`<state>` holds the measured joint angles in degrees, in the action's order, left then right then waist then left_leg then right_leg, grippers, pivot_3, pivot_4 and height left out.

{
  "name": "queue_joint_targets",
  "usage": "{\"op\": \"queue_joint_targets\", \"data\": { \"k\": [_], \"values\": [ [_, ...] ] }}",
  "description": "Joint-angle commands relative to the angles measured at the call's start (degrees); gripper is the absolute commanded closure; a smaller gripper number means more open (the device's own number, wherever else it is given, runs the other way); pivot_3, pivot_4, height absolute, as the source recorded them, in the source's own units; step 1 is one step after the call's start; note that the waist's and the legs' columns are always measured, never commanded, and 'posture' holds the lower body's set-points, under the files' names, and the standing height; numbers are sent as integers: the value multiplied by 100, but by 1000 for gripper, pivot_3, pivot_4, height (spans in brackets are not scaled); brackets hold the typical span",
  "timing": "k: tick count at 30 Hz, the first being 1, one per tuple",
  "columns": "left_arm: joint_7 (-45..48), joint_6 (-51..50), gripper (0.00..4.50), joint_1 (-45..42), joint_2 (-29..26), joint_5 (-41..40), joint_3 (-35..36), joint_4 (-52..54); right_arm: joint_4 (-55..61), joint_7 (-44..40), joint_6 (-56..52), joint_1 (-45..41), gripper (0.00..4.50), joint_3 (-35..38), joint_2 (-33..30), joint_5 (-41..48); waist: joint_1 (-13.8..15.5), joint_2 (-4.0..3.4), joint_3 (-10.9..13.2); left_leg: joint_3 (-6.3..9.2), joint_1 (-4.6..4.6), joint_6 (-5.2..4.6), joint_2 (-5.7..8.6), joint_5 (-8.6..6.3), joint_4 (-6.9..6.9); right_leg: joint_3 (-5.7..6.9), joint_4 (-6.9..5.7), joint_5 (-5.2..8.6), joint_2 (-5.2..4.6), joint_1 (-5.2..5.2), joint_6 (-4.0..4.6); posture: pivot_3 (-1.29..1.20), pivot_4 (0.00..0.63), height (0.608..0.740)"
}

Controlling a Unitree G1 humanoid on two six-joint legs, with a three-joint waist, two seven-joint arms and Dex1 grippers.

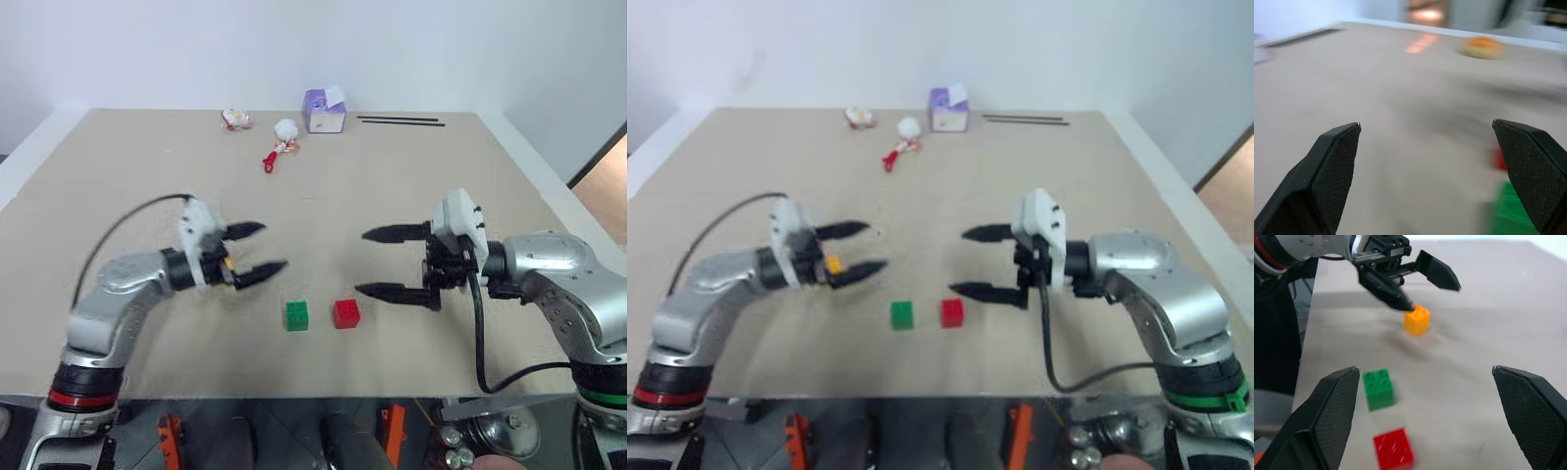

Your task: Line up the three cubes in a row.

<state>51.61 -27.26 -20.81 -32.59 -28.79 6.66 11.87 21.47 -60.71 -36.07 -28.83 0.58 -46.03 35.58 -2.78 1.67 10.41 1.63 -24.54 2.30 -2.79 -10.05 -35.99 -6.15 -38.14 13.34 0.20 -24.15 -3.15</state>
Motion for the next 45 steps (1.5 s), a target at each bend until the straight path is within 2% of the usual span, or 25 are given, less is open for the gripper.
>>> {"op": "queue_joint_targets", "data": {
  "k": [1, 6, 11, 17, 24, 25, 27, 28, 33, 35, 39, 45],
  "values": [
    [199, 255, 34, 45, -276, 62, 250, -465, -108, -73, 177, -245, 0, -112, 147, -49, 1, 0, 0, -2, -1, 0, 1, 0, 1, 0, 0, 0, -2, -1, 0, 0, 150, 740],
    [903, 785, 34, -192, -668, 296, 74, -1590, -355, -274, 308, -447, 0, -286, 218, -180, 8, 0, 1, -2, -5, 1, 2, 0, 0, 1, 0, 2, -3, -5, 2, 0, 150, 740],
    [1502, 1433, 34, -432, -807, 735, -251, -2659, -383, -329, 315, -498, 0, -288, 237, -212, 7, 0, 1, -2, -8, 1, 1, 0, 3, 2, 1, 4, -3, -7, 5, 0, 150, 740],
    [1872, 2009, 34, -820, -587, 1123, -646, -3546, -293, -305, 271, -450, 0, -238, 206, -213, 7, 0, 1, -1, -11, 1, 0, 0, 12, 4, 0, 5, -2, -14, 6, 0, 150, 740],
    [1898, 2495, 34, -1016, -365, 1406, -800, -4043, -163, -265, 191, -374, 0, -167, 157, -139, 5, 0, 1, -2, -11, 1, 0, 0, 12, 3, 0, -4, -1, -14, -11, 0, 150, 740],
    [1898, 2524, 547, -1032, -349, 1414, -799, -4081, -146, -263, 177, -366, 0, -162, 151, -126, 5, 0, 1, -1, -11, 1, 0, 0, 12, 4, 0, -6, -1, -14, -13, 0, 150, 740],
    [1899, 2584, 1157, -1053, -339, 1448, -809, -4139, -123, -260, 149, -359, 0, -151, 148, -102, 5, 0, 1, 0, -11, 1, 0, 0, 13, 4, 0, -6, -1, -14, -12, 0, 150, 740],
    [1900, 2610, 1602, -1058, -337, 1469, -813, -4161, -113, -260, 134, -356, 0, -144, 150, -88, 5, 0, 0, -1, -11, 1, 0, 0, 13, 4, 0, -5, -1, -14, -12, 0, 150, 740],
    [1884, 2774, 3159, -972, -362, 1533, -779, -4136, -77, -293, 85, -348, 0, -139, 141, -19, 5, 0, 1, -1, -11, 1, 0, 0, 11, 3, 0, -6, -2, -13, -13, 0, 150, 740],
    [1930, 2797, 3147, -911, -377, 1479, -739, -4014, -59, -307, 69, -334, 0, -133, 128, 13, 4, 0, 1, -1, -11, 1, 0, 0, 12, 3, 0, -6, -1, -13, -13, 0, 150, 740],
    [2472, 2576, 3147, -554, -573, 1128, -782, -3041, 191, -534, -73, -102, 0, -153, -81, 182, 4, 0, 0, -1, -14, 1, -1, 0, 16, 3, 0, -1, -3, -15, -15, 0, 150, 740],
    [2793, 2240, 3147, -1, -723, 958, -950, -2068, 381, -657, 23, 221, 0, -337, -168, 68, 4, 0, 0, -1, -10, 2, -1, 0, 21, 3, 0, 5, -4, -14, -14, 0, 150, 740]
  ]
}}
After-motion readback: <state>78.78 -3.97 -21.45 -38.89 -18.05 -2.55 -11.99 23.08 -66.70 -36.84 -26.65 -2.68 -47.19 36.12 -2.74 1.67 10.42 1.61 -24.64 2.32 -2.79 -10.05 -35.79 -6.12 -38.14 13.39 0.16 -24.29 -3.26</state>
